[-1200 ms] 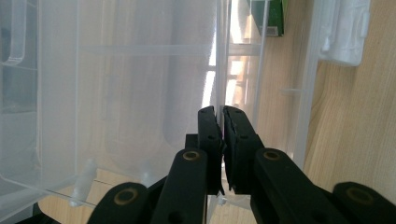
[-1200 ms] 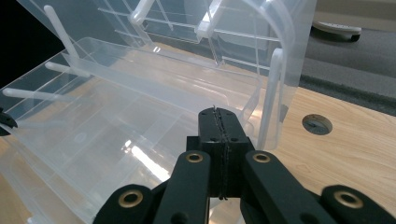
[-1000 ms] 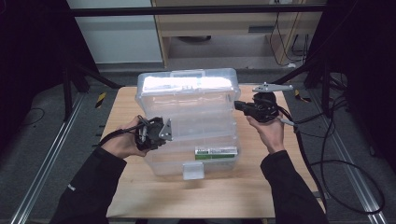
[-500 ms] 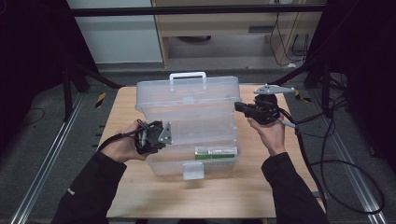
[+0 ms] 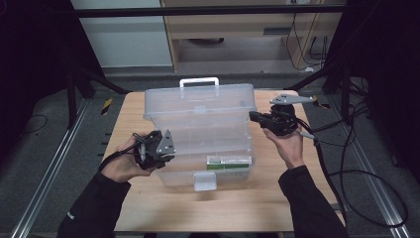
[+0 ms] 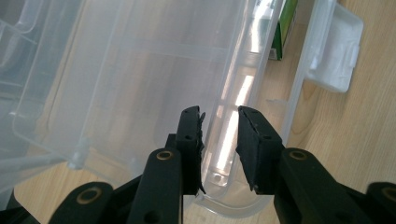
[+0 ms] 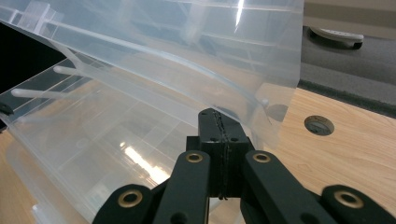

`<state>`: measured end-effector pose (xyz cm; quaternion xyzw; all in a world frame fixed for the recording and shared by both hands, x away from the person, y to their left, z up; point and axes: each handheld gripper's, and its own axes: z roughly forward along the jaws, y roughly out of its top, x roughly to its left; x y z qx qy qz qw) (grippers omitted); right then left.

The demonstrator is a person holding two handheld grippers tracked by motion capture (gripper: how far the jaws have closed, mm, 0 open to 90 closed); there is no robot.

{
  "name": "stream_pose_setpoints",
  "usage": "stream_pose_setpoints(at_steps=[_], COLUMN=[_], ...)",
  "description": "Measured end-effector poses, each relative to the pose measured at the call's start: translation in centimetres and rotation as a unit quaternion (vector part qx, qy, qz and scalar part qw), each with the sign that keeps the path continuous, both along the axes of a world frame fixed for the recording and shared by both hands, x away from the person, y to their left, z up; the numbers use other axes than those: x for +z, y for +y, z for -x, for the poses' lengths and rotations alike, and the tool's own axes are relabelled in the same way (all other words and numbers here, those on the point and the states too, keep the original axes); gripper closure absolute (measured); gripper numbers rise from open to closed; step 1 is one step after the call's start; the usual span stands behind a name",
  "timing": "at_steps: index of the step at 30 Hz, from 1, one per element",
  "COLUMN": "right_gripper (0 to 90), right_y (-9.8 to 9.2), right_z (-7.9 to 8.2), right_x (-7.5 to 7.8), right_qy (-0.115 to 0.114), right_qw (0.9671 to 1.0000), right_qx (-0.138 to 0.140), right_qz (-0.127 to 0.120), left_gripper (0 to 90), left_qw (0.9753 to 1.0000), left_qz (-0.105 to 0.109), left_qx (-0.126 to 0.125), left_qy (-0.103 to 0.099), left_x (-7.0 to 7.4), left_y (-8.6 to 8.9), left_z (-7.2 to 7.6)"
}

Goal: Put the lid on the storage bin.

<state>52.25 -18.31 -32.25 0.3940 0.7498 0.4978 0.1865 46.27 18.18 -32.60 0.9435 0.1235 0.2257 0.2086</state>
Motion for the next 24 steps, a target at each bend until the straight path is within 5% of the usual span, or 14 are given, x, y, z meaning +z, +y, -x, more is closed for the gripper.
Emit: stream_pose_setpoints(at_steps=[5, 8, 16, 21, 24], right_gripper=[90.0, 90.0, 90.0, 90.0, 90.0], right_y=[-0.1, 0.0, 0.1, 0.0, 0.1], right_z=[0.2, 0.2, 0.3, 0.3, 0.4], right_x=[-0.2, -0.3, -0.4, -0.5, -0.6], right_qy=[0.000, -0.001, 0.000, -0.002, -0.002], right_qw=[1.0000, 1.0000, 1.0000, 1.0000, 1.0000], right_qx=[0.002, 0.001, 0.002, 0.003, 0.004], right_qz=[-0.001, 0.001, 0.004, 0.003, 0.004], left_gripper=[67.7, 67.5, 66.3, 66.0, 66.4], left_qw=[0.9978, 0.9956, 0.9846, 0.9726, 0.9576], left_qz=[0.058, 0.076, 0.126, 0.158, 0.193], left_qx=[0.030, 0.053, 0.120, 0.170, 0.213], left_qy=[-0.009, -0.010, -0.012, -0.013, -0.021], left_x=[0.5, 0.4, -1.3, -2.5, -3.1], left_y=[2.0, 3.4, 6.7, 8.8, 10.1], left_z=[0.9, 1.3, 2.0, 1.9, 1.7])
